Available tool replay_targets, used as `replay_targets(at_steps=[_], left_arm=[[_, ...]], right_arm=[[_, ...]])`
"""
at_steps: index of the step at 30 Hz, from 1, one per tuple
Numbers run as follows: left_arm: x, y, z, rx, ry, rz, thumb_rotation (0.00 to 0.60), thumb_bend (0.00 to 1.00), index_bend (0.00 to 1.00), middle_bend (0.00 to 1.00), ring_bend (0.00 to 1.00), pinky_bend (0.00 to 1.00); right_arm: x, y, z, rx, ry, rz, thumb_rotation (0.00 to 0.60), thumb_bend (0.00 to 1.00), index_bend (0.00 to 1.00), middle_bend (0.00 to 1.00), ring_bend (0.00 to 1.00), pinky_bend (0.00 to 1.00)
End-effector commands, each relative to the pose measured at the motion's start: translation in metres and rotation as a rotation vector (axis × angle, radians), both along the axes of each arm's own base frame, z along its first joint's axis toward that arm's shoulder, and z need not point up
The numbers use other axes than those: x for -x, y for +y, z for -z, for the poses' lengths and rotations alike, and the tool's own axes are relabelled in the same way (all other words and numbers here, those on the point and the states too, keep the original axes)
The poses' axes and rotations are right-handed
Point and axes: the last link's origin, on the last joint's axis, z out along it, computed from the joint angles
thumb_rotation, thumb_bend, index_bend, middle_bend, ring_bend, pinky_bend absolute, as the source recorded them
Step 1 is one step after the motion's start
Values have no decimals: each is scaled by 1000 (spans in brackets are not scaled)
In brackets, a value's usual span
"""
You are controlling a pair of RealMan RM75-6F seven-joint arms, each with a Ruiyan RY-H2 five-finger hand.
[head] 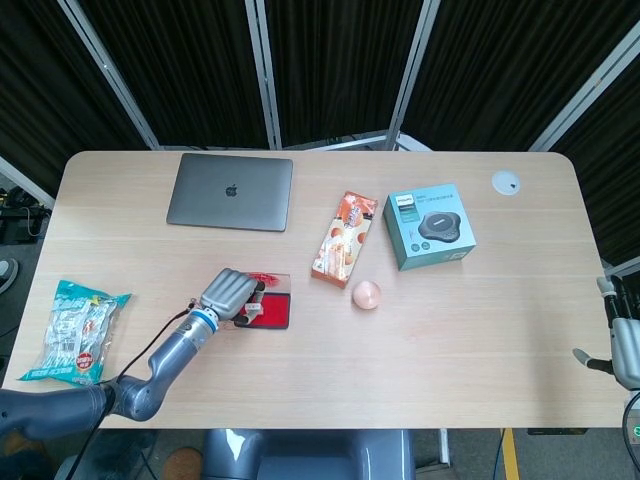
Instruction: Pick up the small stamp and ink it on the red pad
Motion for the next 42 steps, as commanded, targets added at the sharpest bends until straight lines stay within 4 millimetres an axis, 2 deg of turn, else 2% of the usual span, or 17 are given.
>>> replay_targets(at_steps=[1, 8, 16, 26, 32, 39, 42], left_arm=[[1, 0, 3, 6, 1, -3, 600, 326, 562, 553, 882, 848], [3, -1, 7, 8, 5, -2, 600, 326, 562, 554, 881, 847], [1, 0, 2, -5, -7, 2, 600, 326, 562, 554, 880, 847], [-6, -2, -29, -38, -62, -1, 600, 327, 569, 555, 880, 847], [15, -3, -47, -52, -31, -36, 600, 326, 570, 554, 879, 847], [49, -9, -52, -51, 11, -96, 600, 326, 567, 555, 877, 847], [57, -9, -52, -52, 15, -109, 600, 326, 562, 554, 877, 845]], right_arm=[[0, 0, 0, 0, 0, 0, 600, 0, 0, 0, 0, 0], [1, 0, -1, 3, 0, 4, 600, 0, 0, 0, 0, 0], [1, 0, -1, 3, -1, 2, 600, 0, 0, 0, 0, 0], [-1, 1, -1, 1, -3, -5, 600, 0, 0, 0, 0, 0], [-3, 2, 0, -1, -5, -10, 600, 0, 0, 0, 0, 0], [-5, 3, 0, -4, -4, -16, 600, 0, 0, 0, 0, 0], [-5, 3, 0, -5, -3, -18, 600, 0, 0, 0, 0, 0]])
